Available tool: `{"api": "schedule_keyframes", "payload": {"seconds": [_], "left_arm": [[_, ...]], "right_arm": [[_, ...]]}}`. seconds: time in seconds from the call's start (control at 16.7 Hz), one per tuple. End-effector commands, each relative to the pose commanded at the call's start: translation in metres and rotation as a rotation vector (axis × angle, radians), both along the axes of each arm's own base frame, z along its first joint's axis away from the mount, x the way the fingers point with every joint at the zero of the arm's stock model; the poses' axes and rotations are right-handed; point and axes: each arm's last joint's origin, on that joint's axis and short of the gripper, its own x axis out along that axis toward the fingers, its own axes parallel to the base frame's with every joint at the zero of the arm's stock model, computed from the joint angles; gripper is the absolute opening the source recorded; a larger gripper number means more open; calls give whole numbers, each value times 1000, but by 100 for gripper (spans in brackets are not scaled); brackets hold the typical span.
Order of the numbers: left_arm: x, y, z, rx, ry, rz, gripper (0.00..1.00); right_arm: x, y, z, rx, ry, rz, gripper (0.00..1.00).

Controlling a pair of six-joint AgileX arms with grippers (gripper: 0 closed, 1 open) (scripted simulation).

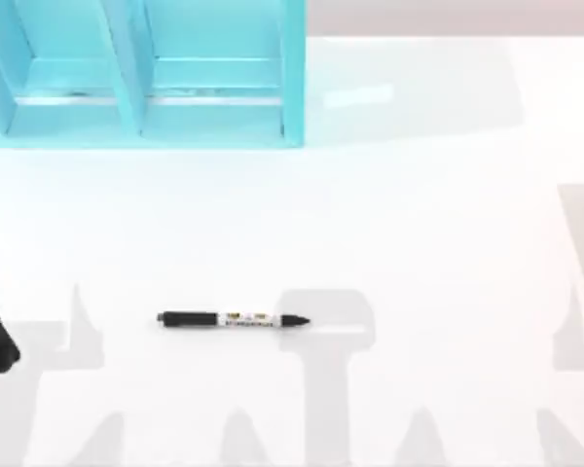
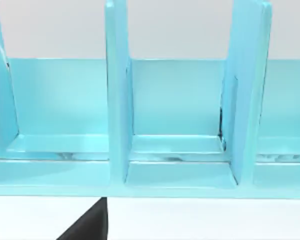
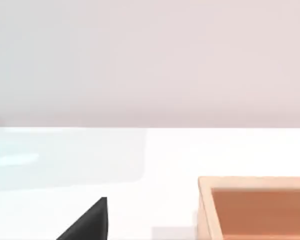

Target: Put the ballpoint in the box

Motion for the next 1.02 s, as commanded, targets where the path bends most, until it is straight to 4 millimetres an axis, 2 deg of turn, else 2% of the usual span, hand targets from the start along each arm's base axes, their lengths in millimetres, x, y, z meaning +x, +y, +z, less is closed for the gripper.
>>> {"api": "schedule_keyframes", "payload": {"seconds": [0.18,0.3,0.6,0.84,1.02], "left_arm": [[0,0,0,0,0,0,100],[0,0,0,0,0,0,100],[0,0,0,0,0,0,100],[0,0,0,0,0,0,100],[0,0,0,0,0,0,100]], "right_arm": [[0,0,2,-4,4,4,100],[0,2,12,-26,26,28,100],[16,18,63,-146,206,197,100],[58,48,98,-283,501,434,100],[104,86,106,-393,776,642,100]]}}
